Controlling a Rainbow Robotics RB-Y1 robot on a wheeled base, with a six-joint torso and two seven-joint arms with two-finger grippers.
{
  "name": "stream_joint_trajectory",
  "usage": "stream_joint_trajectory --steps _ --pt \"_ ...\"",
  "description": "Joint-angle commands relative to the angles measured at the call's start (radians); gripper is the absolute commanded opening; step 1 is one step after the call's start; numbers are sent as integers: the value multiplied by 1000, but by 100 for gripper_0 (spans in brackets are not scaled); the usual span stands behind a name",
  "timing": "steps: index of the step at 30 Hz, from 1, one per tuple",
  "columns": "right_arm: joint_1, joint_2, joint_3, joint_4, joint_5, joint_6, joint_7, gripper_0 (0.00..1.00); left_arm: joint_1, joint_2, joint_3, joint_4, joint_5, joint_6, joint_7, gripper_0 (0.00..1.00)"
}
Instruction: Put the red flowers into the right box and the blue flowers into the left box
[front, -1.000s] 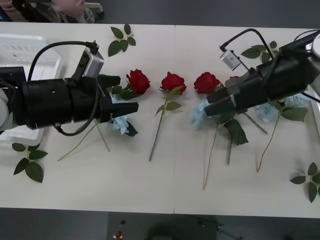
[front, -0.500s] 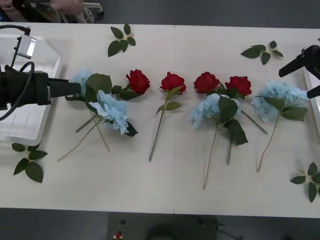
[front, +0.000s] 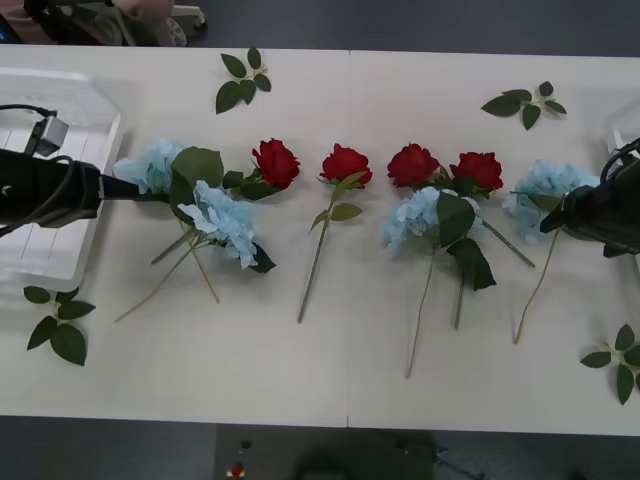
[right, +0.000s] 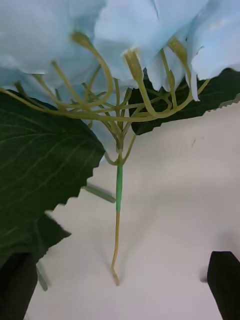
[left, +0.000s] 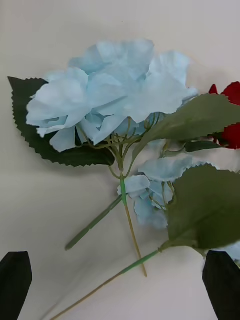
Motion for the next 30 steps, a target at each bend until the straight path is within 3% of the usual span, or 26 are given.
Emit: stream_joint_trajectory --steps 1,9,14,15,18,19,30 --pt "-31 23 -9 33 34 -52 -8 100 -73 -66 -15 64 -22 4 65 100" --pt "-42 103 7 116 142 -161 -14 100 -208 -149 -152 225 -81 4 135 100" --pt "-79 118 88 211 151 -262 -20 100 -336 -205 -299 375 -82 4 143 100" --pt "-88 126 100 230 154 -276 -22 92 -354 -216 -319 395 -84 1 145 100" --pt "-120 141 109 280 156 -286 -31 18 -395 -251 -356 452 -93 -1 151 100" --pt "-131 141 108 290 154 -282 -33 0 -403 -264 -359 467 -96 -1 152 100" --pt "-160 131 -43 303 116 -207 95 0 -460 -411 -361 622 -265 -1 163 100"
